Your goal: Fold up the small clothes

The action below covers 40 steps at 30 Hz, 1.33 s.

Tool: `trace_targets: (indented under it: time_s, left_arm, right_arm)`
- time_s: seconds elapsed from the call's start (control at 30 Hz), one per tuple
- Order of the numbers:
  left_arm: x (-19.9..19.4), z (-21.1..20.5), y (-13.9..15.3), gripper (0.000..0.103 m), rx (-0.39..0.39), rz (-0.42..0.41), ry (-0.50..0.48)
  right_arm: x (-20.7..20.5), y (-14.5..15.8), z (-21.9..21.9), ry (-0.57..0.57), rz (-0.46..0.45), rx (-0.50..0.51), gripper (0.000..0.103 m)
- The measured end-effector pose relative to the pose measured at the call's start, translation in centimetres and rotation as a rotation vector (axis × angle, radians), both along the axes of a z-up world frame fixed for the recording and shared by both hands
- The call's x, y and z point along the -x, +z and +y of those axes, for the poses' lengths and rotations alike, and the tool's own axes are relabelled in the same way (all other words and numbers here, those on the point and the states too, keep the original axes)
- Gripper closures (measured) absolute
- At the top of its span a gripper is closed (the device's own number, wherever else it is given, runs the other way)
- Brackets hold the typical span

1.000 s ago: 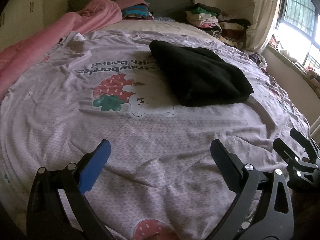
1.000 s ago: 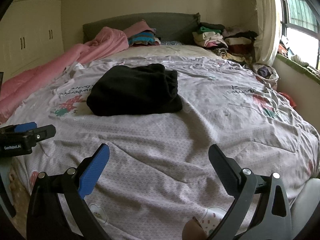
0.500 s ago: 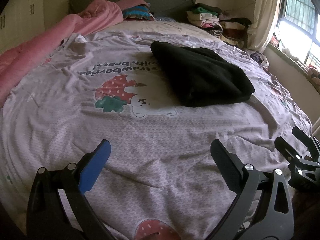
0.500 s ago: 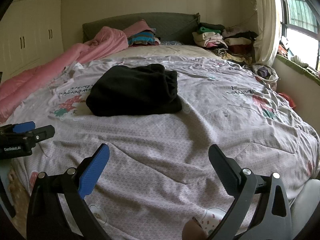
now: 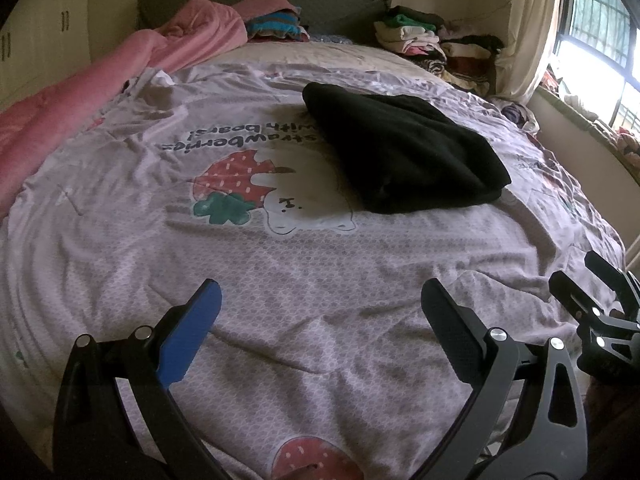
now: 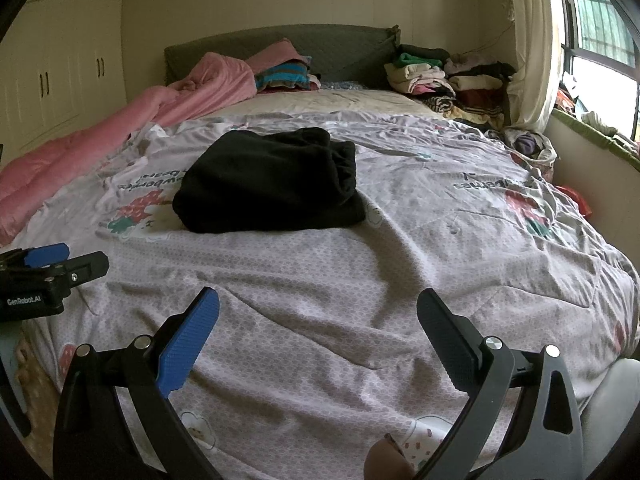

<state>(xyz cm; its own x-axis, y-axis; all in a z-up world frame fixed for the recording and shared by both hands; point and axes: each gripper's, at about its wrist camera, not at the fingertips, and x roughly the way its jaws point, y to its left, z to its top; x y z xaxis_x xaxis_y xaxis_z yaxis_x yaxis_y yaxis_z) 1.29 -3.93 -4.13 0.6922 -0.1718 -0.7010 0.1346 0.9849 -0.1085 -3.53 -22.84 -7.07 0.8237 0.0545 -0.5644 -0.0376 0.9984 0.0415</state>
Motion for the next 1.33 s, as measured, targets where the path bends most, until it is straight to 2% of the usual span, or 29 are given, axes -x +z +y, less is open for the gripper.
trace_targets:
  time_s: [0.67, 0.83, 0.9, 1.0, 1.07, 1.2, 1.27, 1.33]
  left_arm:
    - [0.3, 0.3, -0.1, 0.01, -0.008, 0.005, 0.005]
    - [-0.2, 0.4, -0.6, 0.01, -0.005, 0.039, 0.018]
    - [-0.7, 1.2, -0.9, 0.01, -0.017, 0.062, 0.059]
    - [-1.7, 4.4, -0.5, 0.01, 0.044, 0.072, 0.112]
    - [-3.1, 8.1, 0.2, 0.01, 0.062, 0.075, 0.196]
    - [-6.7, 20.7, 1.4, 0.01, 0.13, 0.095, 0.427]
    - [-7.8, 26.5, 1.4, 0.01, 0.075, 0.094, 0.562]
    - [-9.3, 32.6, 1.1, 0.009, -0.011, 0.106, 0.683]
  right_arm:
    - [0.1, 0.0, 0.0, -0.007, -0.002, 0.003, 0.004]
    - [0.5, 0.2, -1.4, -0.099, -0.022, 0.0, 0.004]
    - [0.7, 0.3, -3.0, -0.177, -0.032, -0.002, 0.004]
    - [1.7, 0.4, -8.6, -0.362, -0.022, -0.041, 0.004]
    - [2.7, 0.1, -13.1, -0.496, -0.003, -0.051, 0.004]
    - [6.4, -1.6, -25.4, -0.86, 0.058, -0.022, 0.004]
    - [9.2, -3.8, -32.8, -1.055, 0.162, 0.0, 0.004]
    - [12.0, -5.8, -38.1, -1.186, 0.244, 0.006, 0.004]
